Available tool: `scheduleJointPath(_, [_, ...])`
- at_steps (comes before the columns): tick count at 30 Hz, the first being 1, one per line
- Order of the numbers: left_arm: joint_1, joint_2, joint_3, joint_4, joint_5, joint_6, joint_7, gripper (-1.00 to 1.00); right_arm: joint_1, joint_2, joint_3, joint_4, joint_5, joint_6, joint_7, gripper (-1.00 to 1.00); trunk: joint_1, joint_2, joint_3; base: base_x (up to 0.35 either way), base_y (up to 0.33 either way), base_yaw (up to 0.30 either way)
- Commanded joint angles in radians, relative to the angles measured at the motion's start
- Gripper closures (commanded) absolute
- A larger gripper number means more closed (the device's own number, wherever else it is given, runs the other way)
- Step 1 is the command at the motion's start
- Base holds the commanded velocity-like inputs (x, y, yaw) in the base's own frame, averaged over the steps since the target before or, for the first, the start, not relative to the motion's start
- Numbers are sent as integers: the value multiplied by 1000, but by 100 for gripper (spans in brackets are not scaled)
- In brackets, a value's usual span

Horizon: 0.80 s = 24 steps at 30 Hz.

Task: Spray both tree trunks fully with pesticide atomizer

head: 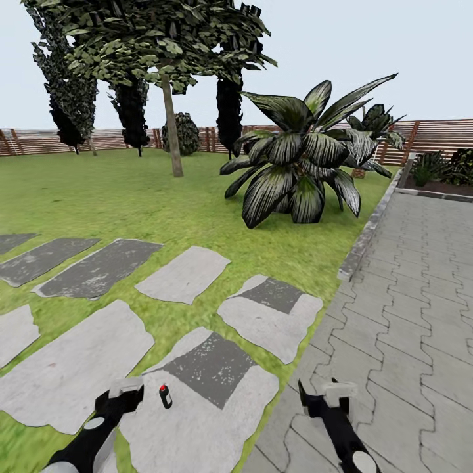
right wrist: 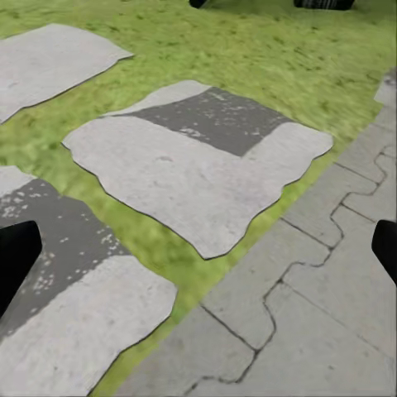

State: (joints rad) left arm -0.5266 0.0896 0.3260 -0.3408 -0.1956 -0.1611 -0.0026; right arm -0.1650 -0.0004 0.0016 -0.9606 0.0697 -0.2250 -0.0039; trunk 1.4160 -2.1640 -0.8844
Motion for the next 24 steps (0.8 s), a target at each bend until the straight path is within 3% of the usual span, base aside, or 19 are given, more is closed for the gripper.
scheduleJointPath(1, [-15,2,0,0,-2,2,0,-100,-34,10,0,-8,-1,45,0,-100,0,0,0,0,0,0])
scheduleJointPath(5, [-38,-1,-1,-1,-5,2,-4,-100,-111,45,0,-13,-1,120,-2,-100,0,0,0,0,0,0])
scheduleJointPath(7, [-41,-4,-8,0,-9,1,-8,-100,-121,53,0,-13,0,128,-2,-100,0,0,0,0,0,0])
scheduleJointPath(9, [-40,-5,-44,1,-29,0,-18,-100,-130,62,0,-12,3,135,-2,-100,0,0,0,0,0,0])
scheduleJointPath(11, [-36,-5,-86,2,-45,-5,-23,-100,-134,62,-2,1,4,138,0,-100,0,0,0,0,0,0])
scheduleJointPath(14, [-33,-5,-109,5,-52,-8,-26,-100,-136,60,-3,18,4,140,3,-100,0,0,0,12,0,0])
scheduleJointPath(24, [-32,-6,-116,16,-52,-8,-28,-100,-136,56,-4,31,25,138,2,-100,0,0,0,273,79,0])
